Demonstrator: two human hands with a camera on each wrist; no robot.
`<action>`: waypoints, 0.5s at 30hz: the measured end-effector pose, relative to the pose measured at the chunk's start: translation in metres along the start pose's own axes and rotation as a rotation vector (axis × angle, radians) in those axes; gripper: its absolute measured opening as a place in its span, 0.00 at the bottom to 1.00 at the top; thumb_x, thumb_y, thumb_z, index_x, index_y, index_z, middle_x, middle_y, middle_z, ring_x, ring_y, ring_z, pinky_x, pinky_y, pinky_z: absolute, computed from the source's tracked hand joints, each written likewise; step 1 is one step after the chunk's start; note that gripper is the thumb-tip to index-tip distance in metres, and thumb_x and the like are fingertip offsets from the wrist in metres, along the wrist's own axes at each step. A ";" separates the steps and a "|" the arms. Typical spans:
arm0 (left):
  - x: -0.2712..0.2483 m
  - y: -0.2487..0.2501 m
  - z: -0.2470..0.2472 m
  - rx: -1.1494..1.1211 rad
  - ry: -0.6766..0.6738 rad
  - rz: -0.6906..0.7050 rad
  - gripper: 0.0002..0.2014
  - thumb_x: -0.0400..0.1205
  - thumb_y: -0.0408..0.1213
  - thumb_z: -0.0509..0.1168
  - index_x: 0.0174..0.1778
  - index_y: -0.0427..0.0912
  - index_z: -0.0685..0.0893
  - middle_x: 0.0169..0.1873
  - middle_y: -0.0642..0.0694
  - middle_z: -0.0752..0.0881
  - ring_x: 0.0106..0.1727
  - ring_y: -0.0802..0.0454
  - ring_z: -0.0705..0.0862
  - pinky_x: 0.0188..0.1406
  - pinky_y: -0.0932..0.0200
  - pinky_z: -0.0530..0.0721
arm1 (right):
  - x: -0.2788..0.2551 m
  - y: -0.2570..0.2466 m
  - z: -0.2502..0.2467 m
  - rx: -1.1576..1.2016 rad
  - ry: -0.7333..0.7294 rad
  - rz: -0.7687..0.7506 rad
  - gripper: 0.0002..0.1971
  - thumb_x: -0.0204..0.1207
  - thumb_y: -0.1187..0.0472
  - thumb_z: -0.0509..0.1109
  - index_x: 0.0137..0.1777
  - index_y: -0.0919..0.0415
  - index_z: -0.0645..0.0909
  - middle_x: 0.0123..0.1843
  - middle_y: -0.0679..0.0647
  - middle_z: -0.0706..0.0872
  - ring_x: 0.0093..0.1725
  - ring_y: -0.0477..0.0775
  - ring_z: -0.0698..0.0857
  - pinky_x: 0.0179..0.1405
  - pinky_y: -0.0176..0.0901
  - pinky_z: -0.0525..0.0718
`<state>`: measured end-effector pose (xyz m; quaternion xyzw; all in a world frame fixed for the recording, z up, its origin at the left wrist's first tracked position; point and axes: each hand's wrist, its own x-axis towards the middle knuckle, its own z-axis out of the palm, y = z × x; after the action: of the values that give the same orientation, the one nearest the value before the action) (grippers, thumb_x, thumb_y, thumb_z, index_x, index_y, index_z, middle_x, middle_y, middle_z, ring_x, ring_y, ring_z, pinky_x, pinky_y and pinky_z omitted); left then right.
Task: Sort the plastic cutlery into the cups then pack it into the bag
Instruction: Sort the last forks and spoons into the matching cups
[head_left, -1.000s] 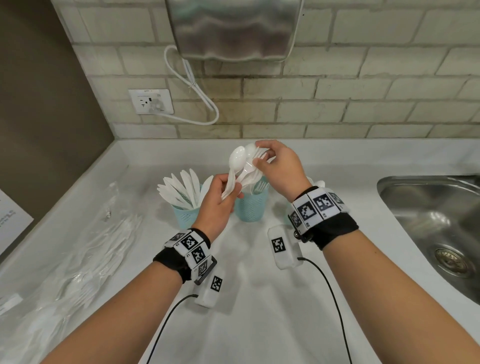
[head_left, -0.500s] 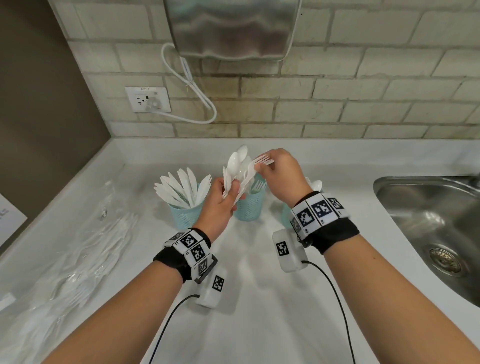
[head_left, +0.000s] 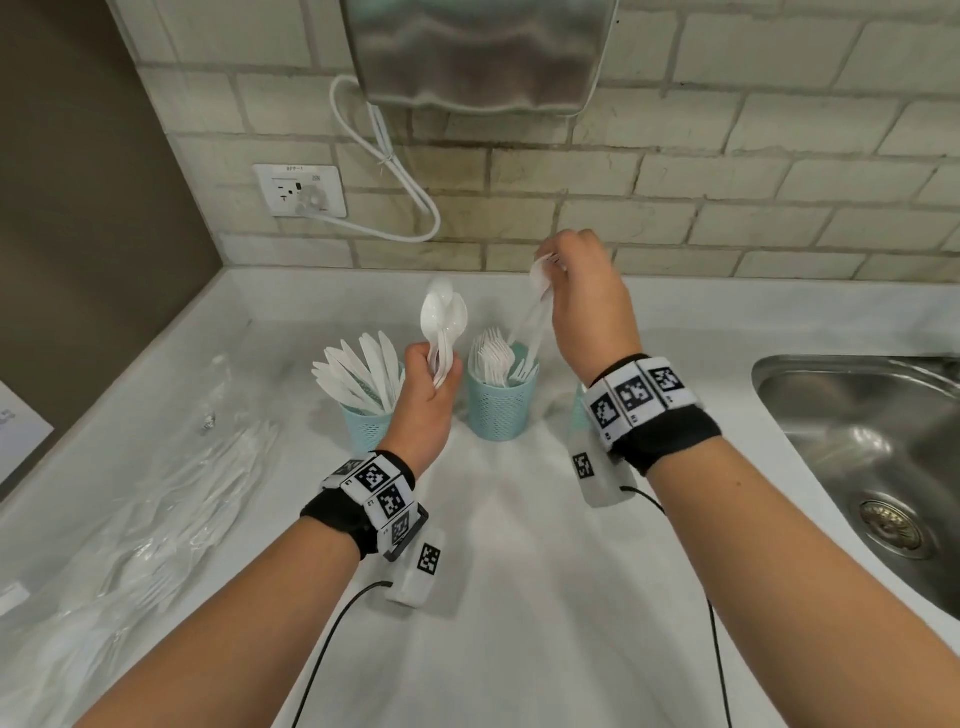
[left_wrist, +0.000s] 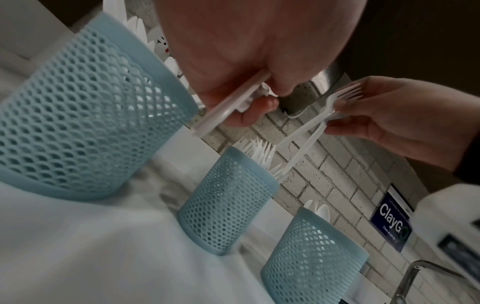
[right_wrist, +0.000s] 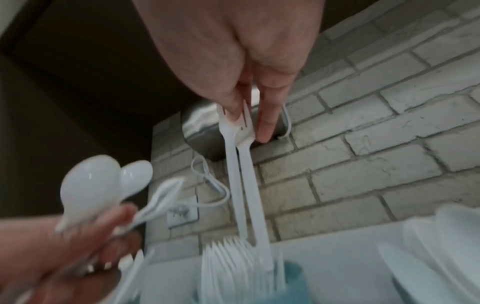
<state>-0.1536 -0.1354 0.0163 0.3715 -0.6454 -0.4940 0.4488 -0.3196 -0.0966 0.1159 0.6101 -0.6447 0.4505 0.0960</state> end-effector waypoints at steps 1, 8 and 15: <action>-0.001 0.000 0.000 -0.006 -0.010 0.002 0.06 0.87 0.38 0.57 0.51 0.56 0.67 0.42 0.50 0.73 0.36 0.58 0.71 0.35 0.63 0.71 | -0.004 0.002 0.008 -0.021 -0.013 -0.019 0.10 0.78 0.72 0.58 0.52 0.64 0.79 0.52 0.60 0.80 0.47 0.60 0.80 0.43 0.50 0.78; -0.005 -0.003 -0.002 -0.047 -0.043 -0.004 0.06 0.87 0.36 0.56 0.55 0.51 0.65 0.45 0.50 0.76 0.35 0.61 0.73 0.34 0.69 0.73 | -0.030 0.028 0.045 0.017 -0.204 0.107 0.12 0.78 0.72 0.58 0.53 0.61 0.82 0.53 0.59 0.81 0.50 0.60 0.83 0.49 0.50 0.80; -0.010 0.007 0.002 -0.061 -0.021 0.045 0.13 0.87 0.27 0.54 0.56 0.51 0.61 0.45 0.45 0.80 0.31 0.64 0.74 0.29 0.72 0.72 | -0.030 0.033 0.043 -0.041 -0.265 0.126 0.15 0.83 0.64 0.59 0.65 0.57 0.82 0.60 0.58 0.82 0.58 0.58 0.82 0.58 0.46 0.80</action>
<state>-0.1528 -0.1240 0.0204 0.3376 -0.6431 -0.5070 0.4641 -0.3232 -0.1105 0.0557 0.6205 -0.6977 0.3580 -0.0061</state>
